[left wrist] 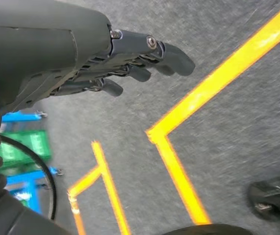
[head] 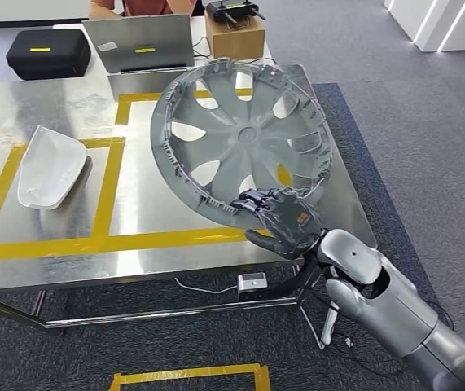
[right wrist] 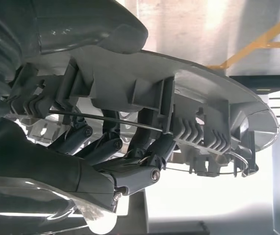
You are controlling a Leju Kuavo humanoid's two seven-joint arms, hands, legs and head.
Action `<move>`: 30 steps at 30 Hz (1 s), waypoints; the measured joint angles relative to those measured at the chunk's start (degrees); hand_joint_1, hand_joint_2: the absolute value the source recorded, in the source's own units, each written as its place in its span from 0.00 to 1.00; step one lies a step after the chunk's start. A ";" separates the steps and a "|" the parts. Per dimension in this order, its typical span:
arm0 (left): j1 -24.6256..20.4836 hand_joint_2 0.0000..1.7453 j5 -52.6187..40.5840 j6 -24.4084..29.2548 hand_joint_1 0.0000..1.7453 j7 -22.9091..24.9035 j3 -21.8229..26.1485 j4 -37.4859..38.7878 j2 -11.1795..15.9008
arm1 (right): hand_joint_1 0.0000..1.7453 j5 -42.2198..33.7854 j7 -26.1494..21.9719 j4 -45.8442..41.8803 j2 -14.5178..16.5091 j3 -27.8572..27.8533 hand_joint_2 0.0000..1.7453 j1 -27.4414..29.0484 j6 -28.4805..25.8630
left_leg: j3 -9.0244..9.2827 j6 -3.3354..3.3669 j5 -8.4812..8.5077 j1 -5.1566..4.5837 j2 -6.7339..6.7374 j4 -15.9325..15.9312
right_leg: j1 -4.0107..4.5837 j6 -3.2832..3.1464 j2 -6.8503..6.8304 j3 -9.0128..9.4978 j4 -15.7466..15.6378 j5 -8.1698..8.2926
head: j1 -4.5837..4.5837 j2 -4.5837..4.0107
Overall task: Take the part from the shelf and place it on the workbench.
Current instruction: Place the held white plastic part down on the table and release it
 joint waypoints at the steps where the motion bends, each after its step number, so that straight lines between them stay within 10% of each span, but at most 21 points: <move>1: 0.38 1.00 -0.10 -0.14 0.00 0.16 -0.17 0.00 0.02 | 1.00 -0.12 -0.09 0.00 0.03 0.11 1.00 -0.01 0.09 | 0.00 0.00 0.00 0.00 0.00 0.00 | 0.00 0.00 0.01 -0.01 0.00 0.00 | 0.00 0.00; 11: 1.45 1.00 -0.14 -1.21 0.00 0.27 -0.67 0.00 0.32 | 1.00 -0.41 0.50 0.99 0.02 0.66 1.00 -0.50 1.75 | -0.03 0.00 0.00 0.00 -0.06 0.00 | 0.01 0.00 -0.05 -0.05 -0.01 0.00 | 0.01 0.00; 15: 1.67 1.00 -0.18 -1.26 0.00 0.12 -0.67 0.00 0.34 | 0.00 -0.31 0.84 2.11 -0.15 0.62 0.00 -0.72 1.96 | -0.02 0.00 0.00 0.00 -0.05 0.00 | 0.01 0.00 -0.03 -0.05 -0.01 0.00 | 0.00 0.00; 23: 1.79 1.00 -0.37 -1.49 0.00 0.05 -0.67 0.00 0.43 | 0.00 -0.20 0.94 3.15 -0.41 0.55 0.00 -1.30 2.03 | 0.00 -0.01 0.00 0.01 -0.04 0.00 | 0.03 0.00 -0.02 -0.05 -0.01 0.00 | 0.01 0.00; 27: 1.83 0.00 -0.40 -1.65 0.00 0.03 -0.67 0.00 0.45 | 0.00 -0.19 0.94 3.44 -0.45 0.55 0.00 -1.50 2.17 | 0.01 -0.01 0.00 0.01 -0.04 0.00 | 0.04 0.00 -0.02 -0.05 -0.01 0.00 | 0.00 0.00; 30: 1.94 0.00 -0.39 -1.59 0.00 -0.02 -0.65 0.00 0.46 | 0.00 -0.17 1.02 3.62 -0.50 0.55 0.00 -1.50 2.21 | 0.01 -0.01 0.01 0.01 -0.04 0.00 | 0.05 -0.01 -0.02 -0.04 -0.01 0.01 | 0.00 0.00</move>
